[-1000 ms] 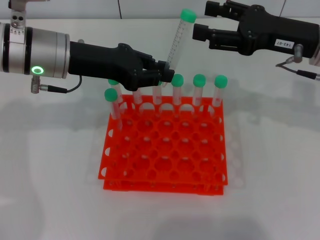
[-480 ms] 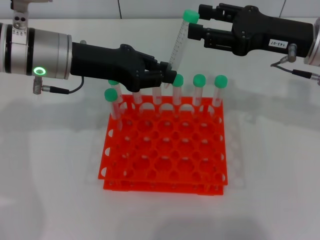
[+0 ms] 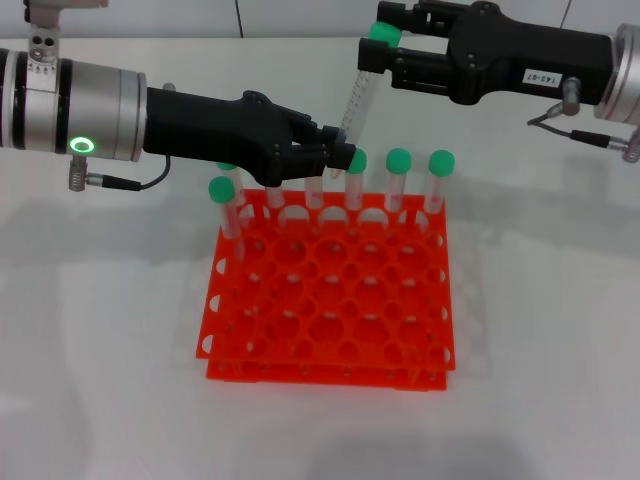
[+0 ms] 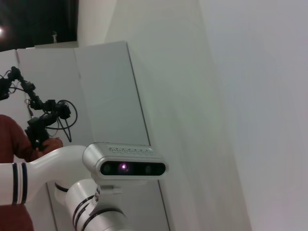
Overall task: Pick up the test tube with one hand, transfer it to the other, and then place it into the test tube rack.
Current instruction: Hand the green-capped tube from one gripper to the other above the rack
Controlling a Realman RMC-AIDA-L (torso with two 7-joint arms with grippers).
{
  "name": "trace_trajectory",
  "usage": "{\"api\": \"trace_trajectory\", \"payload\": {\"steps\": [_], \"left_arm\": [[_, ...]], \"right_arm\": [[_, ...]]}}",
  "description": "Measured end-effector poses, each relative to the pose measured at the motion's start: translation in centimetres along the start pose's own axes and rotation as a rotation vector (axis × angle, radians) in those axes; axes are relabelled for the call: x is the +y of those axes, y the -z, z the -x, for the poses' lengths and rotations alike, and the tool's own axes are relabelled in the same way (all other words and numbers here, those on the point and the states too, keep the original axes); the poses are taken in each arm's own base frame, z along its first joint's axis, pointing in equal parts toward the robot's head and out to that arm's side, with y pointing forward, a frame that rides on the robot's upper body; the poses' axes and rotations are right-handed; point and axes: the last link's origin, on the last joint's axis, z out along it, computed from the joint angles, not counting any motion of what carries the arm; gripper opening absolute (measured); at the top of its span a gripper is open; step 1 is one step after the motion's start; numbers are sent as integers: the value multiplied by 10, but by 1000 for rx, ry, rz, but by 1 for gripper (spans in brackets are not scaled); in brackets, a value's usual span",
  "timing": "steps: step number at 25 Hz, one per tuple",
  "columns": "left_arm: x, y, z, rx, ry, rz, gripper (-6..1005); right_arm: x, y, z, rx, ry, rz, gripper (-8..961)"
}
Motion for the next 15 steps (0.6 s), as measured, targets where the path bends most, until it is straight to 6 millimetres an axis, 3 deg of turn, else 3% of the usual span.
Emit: {"api": "trace_trajectory", "payload": {"steps": [15], "left_arm": [[0, 0, -1, 3, -2, 4, 331]], "right_arm": [[-2, 0, -5, 6, -15, -23, 523]]}}
